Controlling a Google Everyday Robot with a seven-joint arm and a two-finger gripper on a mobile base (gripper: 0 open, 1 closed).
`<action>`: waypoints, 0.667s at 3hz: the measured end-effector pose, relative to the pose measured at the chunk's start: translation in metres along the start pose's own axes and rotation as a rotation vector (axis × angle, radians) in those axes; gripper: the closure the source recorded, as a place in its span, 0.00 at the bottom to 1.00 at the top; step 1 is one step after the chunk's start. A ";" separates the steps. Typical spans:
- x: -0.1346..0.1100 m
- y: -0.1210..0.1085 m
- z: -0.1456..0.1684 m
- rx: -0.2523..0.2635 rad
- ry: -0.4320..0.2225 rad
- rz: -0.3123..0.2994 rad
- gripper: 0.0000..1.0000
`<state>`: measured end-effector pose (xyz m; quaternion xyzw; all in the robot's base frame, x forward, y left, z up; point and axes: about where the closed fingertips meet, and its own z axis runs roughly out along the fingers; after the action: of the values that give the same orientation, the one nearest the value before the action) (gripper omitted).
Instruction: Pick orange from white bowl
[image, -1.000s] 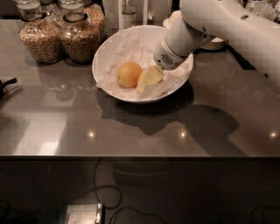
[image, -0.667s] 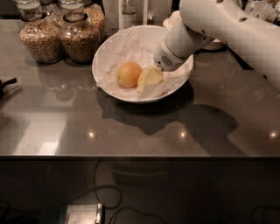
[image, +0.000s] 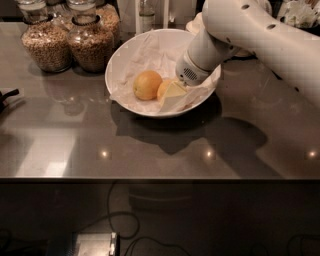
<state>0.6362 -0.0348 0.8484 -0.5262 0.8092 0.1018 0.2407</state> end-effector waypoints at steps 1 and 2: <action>0.005 0.003 0.007 -0.019 0.027 -0.012 0.47; 0.006 0.005 0.008 -0.021 0.032 -0.024 0.70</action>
Offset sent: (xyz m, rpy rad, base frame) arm -0.0071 -0.0004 -0.0105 -0.0439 0.0111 0.0463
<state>0.6318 -0.0337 0.8379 -0.5399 0.8055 0.0988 0.2235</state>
